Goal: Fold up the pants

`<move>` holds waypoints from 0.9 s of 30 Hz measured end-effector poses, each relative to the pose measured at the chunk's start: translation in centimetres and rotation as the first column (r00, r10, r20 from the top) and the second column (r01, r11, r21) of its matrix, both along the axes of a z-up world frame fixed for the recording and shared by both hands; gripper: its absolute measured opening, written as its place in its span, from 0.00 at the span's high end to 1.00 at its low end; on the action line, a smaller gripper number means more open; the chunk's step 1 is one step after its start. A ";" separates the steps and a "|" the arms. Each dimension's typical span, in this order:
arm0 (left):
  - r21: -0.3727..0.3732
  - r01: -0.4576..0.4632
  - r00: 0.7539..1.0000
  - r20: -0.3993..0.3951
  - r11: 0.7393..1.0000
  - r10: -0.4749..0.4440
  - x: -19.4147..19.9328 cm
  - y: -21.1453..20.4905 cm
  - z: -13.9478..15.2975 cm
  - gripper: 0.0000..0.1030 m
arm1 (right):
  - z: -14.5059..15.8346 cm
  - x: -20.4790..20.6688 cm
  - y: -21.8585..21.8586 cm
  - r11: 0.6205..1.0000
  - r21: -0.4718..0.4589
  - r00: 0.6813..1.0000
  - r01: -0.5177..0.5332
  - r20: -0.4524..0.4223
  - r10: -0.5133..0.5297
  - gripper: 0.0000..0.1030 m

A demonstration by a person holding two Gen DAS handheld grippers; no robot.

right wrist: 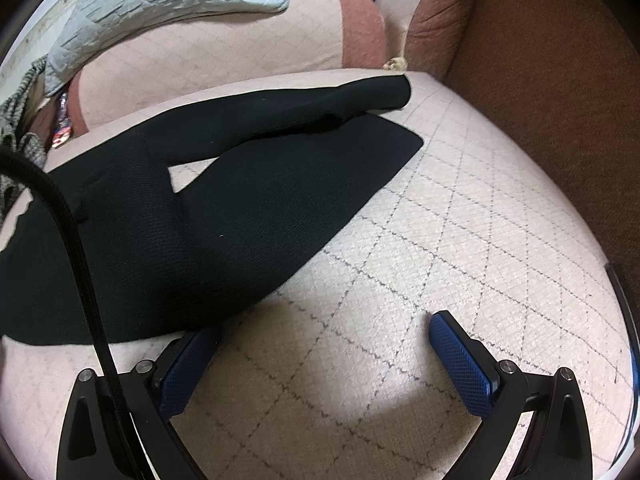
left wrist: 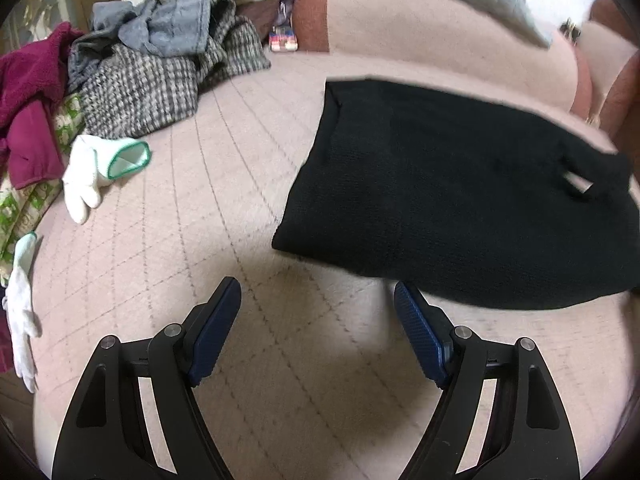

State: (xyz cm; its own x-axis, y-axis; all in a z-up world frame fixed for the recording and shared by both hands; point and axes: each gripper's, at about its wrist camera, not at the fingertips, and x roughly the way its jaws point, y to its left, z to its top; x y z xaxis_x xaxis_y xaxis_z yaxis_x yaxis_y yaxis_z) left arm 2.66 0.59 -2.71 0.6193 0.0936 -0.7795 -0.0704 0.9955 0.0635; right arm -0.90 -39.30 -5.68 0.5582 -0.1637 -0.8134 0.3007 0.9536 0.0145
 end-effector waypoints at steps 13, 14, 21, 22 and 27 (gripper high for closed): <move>0.042 0.090 0.990 0.109 0.995 -0.094 -2.4 -2.5 3.1 0.23 | 4.9 -2.7 2.3 0.976 0.119 0.971 -0.180 0.179 0.158 0.02; 0.045 0.091 0.989 0.109 0.995 -0.095 -2.4 -2.5 3.0 0.23 | 5.2 -2.8 2.4 0.975 0.123 0.969 -0.185 0.188 0.160 0.02; -0.051 0.082 0.996 0.044 0.995 -0.080 -1.9 -1.1 1.7 0.23 | 5.0 -3.0 1.3 0.967 0.182 0.979 -0.180 0.126 0.159 0.02; -0.077 0.077 0.997 0.032 0.994 -0.075 -1.7 -1.0 1.5 0.23 | 4.8 -3.0 1.0 0.966 0.185 0.980 -0.179 0.120 0.158 0.02; -0.185 0.038 0.998 -0.042 0.982 -0.046 -0.7 -0.8 0.2 0.23 | 3.5 -2.6 -1.2 0.964 0.230 0.989 -0.136 0.091 0.117 0.02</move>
State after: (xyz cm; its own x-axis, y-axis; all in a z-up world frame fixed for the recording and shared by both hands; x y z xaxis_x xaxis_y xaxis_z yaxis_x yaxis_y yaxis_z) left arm 1.93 -0.16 -2.51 0.5828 -0.0791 -0.8087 -0.0298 0.9925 -0.1186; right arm -3.51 -40.49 -2.18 0.6238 0.1031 -0.7748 0.1672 0.9507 0.2611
